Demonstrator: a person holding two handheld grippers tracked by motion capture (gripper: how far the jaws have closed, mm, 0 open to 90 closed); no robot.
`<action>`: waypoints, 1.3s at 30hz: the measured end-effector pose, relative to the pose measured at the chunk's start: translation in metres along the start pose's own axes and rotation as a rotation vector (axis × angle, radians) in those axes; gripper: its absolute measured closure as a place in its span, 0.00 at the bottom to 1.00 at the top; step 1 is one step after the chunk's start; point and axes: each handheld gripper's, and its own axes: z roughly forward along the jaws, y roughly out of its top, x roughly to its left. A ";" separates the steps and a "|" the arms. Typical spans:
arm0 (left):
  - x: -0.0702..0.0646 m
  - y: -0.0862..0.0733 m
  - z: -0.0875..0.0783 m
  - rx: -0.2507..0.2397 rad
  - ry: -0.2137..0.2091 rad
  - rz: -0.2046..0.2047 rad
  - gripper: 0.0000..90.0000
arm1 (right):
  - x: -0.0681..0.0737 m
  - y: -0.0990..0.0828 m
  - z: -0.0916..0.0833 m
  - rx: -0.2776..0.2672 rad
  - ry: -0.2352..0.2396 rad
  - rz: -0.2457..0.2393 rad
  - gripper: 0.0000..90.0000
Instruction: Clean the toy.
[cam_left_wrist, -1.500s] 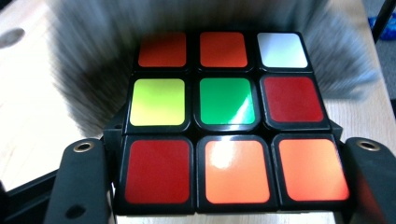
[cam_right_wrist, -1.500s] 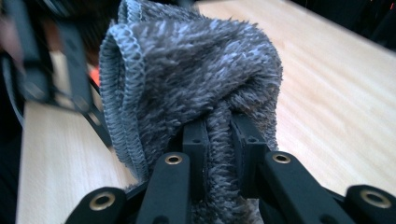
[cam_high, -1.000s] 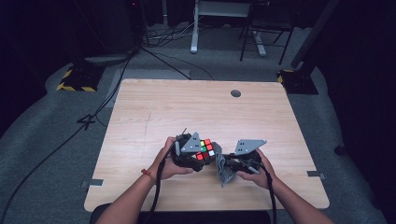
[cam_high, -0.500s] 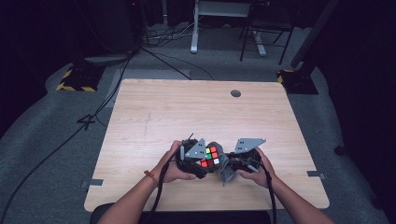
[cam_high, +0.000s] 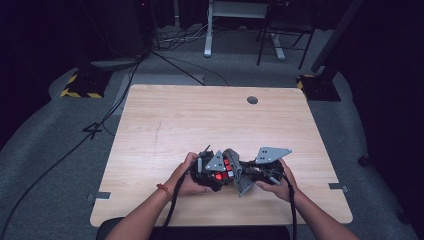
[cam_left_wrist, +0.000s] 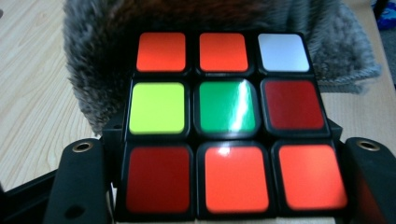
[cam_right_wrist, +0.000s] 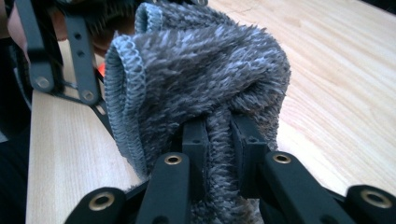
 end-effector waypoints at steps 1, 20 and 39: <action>0.000 0.000 0.001 0.000 0.006 -0.002 0.36 | 0.001 0.000 0.000 0.000 -0.010 -0.008 0.87; 0.012 -0.014 0.018 0.099 -0.017 -0.056 0.36 | -0.006 -0.013 0.018 0.078 -0.003 0.009 0.87; 0.009 -0.020 0.015 0.149 -0.022 -0.031 0.36 | -0.004 -0.019 0.029 0.137 0.020 -0.002 0.87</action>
